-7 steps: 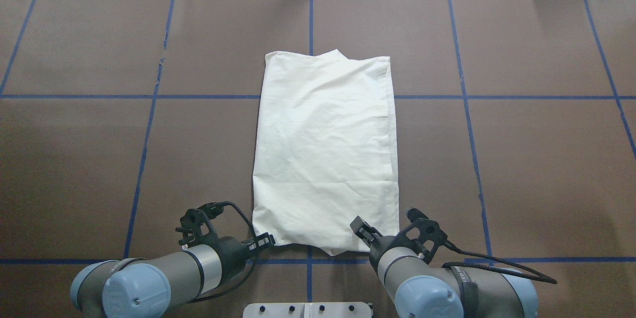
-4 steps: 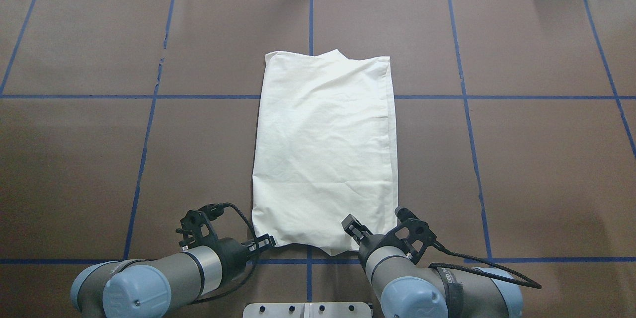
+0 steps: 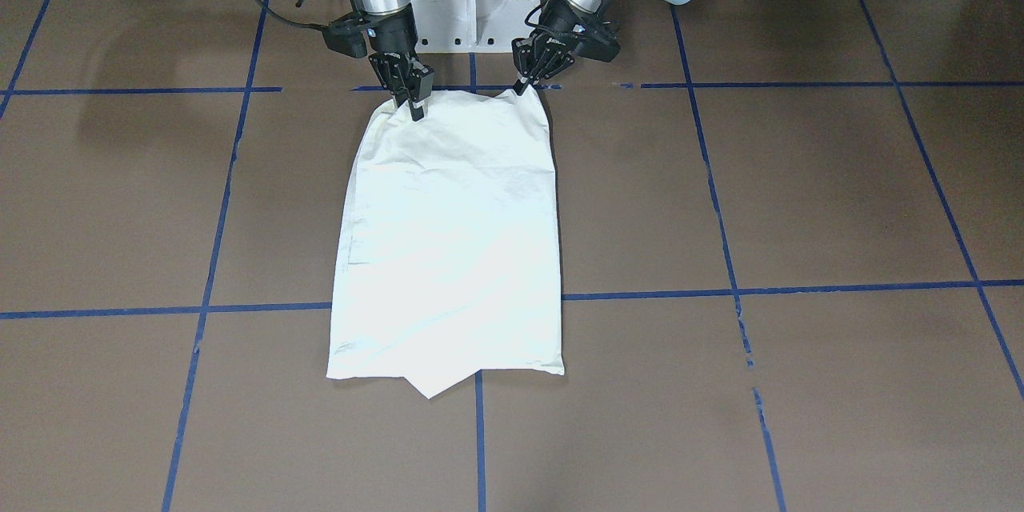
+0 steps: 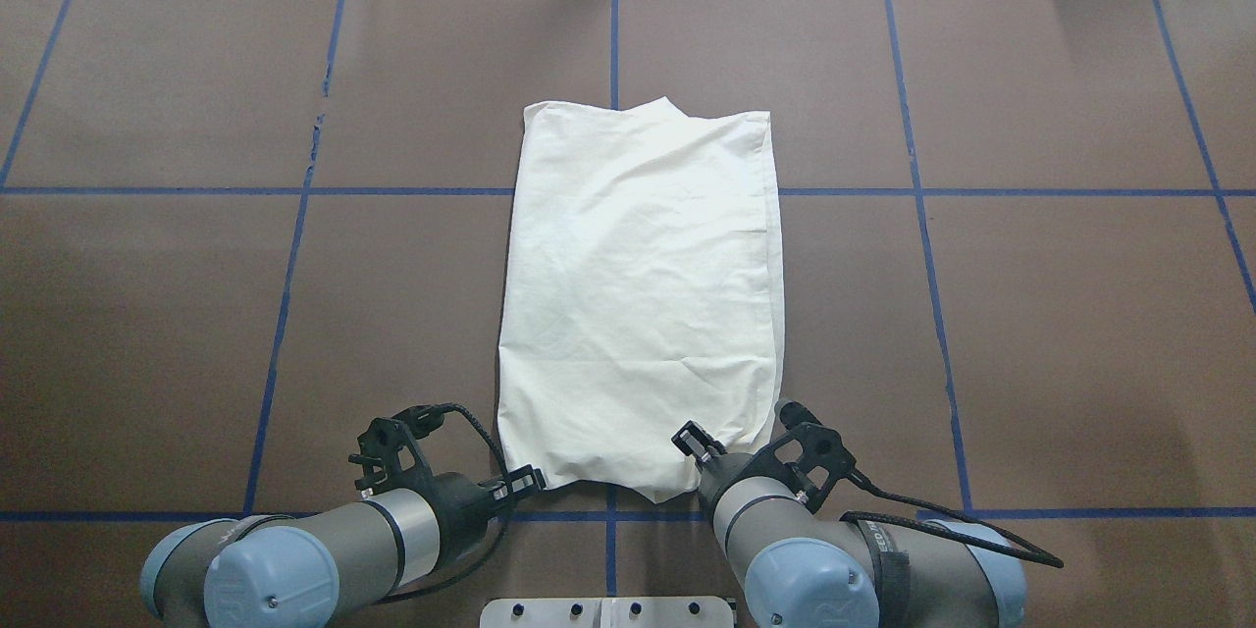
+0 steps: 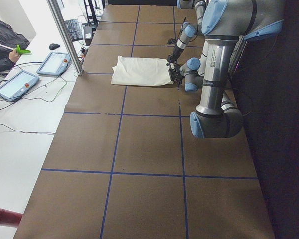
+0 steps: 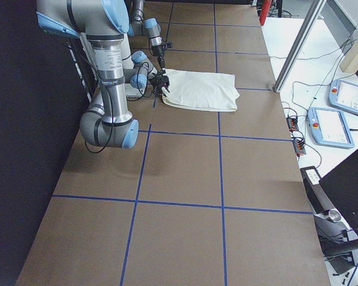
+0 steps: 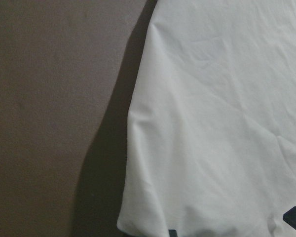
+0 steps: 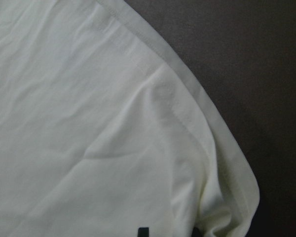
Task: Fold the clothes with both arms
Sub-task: 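Lower the right gripper to the shirt's corner nearest the robot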
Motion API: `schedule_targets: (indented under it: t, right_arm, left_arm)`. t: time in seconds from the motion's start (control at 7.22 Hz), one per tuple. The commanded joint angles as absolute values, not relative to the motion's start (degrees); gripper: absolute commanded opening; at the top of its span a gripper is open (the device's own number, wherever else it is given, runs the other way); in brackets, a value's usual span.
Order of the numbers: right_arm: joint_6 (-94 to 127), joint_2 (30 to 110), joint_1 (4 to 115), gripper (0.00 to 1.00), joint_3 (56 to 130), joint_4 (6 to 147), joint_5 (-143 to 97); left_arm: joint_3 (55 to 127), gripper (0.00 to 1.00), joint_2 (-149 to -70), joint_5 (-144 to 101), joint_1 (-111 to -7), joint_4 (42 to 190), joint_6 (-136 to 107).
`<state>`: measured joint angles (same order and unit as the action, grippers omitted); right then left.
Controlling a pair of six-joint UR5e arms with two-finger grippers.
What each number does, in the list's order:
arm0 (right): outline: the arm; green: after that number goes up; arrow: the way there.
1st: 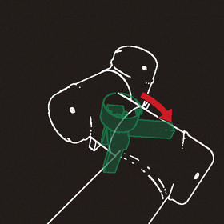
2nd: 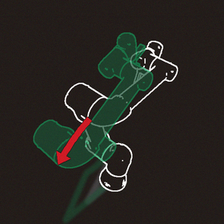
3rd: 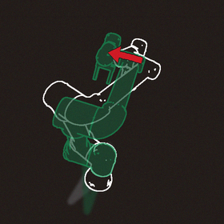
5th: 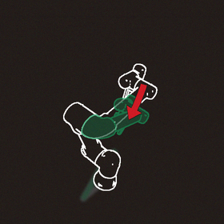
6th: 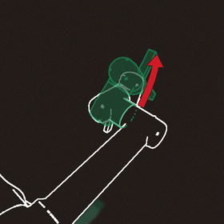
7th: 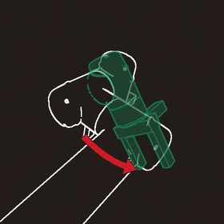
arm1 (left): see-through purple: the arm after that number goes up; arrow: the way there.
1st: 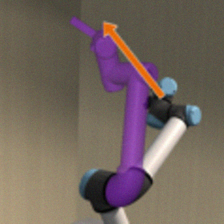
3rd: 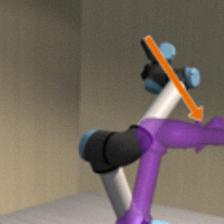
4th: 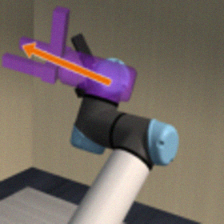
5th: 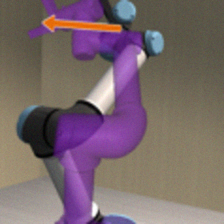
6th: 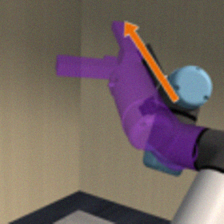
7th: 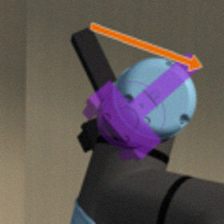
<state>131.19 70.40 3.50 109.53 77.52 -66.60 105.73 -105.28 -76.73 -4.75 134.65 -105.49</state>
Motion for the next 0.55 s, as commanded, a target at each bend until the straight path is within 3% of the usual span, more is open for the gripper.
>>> schedule_targets:
  t: [0.0, 0.28, 0.42]
  right_arm:
    - [131.2, 70.5, 3.7, 0.0, 109.7, 77.5, -66.4]
    - [131.2, 70.9, 3.9, 0.0, 111.4, 77.5, -66.4]
    - [131.1, 72.0, 4.0, 0.0, 116.0, 77.7, -65.9]
  left_arm:
    - [105.7, 0.0, -105.5, -76.7, -4.7, 134.6, -105.5]
    - [106.2, 0.0, -105.6, -76.9, -5.0, 134.6, -105.4]
    - [112.3, 0.0, -105.1, -78.0, -5.4, 129.9, -104.8]
